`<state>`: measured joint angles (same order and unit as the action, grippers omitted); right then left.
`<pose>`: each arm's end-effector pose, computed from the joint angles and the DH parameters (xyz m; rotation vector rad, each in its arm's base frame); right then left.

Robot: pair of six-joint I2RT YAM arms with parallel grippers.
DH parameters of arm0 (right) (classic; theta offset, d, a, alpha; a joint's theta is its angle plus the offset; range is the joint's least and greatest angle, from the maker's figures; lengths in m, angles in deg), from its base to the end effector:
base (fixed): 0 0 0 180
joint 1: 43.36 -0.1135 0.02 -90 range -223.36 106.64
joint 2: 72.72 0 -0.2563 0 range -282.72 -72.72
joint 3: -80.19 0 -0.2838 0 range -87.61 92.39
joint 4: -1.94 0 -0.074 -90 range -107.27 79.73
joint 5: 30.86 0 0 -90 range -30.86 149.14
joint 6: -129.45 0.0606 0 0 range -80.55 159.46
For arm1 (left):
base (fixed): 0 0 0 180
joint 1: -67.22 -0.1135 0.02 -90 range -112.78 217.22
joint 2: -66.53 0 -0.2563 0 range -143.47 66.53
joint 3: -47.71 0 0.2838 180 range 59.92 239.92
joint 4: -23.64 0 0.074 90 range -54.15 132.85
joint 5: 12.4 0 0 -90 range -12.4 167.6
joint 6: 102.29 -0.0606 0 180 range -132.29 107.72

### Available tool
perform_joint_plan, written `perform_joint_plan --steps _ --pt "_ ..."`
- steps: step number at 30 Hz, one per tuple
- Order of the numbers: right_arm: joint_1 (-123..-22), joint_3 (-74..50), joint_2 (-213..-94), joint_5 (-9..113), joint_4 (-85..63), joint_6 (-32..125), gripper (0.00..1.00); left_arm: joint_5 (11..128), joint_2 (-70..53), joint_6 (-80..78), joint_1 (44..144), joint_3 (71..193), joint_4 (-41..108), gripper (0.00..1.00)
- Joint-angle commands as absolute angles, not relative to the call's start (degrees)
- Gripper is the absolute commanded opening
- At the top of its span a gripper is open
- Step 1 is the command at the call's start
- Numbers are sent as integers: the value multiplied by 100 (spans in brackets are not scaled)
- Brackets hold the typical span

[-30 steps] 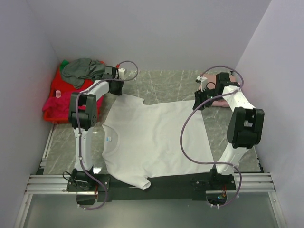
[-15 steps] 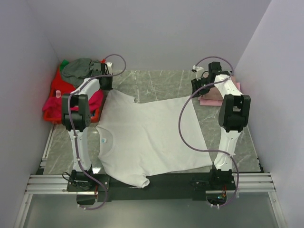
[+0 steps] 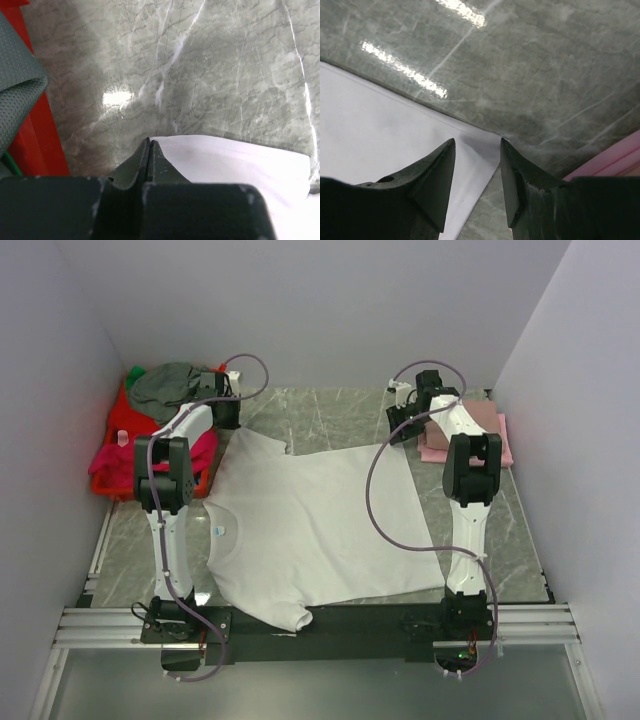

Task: Fold and stack the t-shirts
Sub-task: Flatten the tshirt out

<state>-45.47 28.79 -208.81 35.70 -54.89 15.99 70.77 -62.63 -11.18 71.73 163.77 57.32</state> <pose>0.5409 0.0441 0.1375 -0.6949 2.5070 0.4200 0.5479 -0.0504 0.1501 0.1272 2.3846 -0.1887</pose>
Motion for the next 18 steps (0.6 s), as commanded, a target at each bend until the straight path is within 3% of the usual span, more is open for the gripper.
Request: perform_joint_plan --steps 1,13,18 --pt "-4503 3254 -20956 3840 -5597 1801 48 6916 -6223 -1123 7179 16671 5668 0" --pt "-4512 3482 -21158 3937 -5913 1810 48 6846 -6275 -1097 7179 16688 5685 0" --pt "-4512 3544 -21220 3779 -6037 1801 40 6829 -6187 -1123 7179 16609 5632 0"
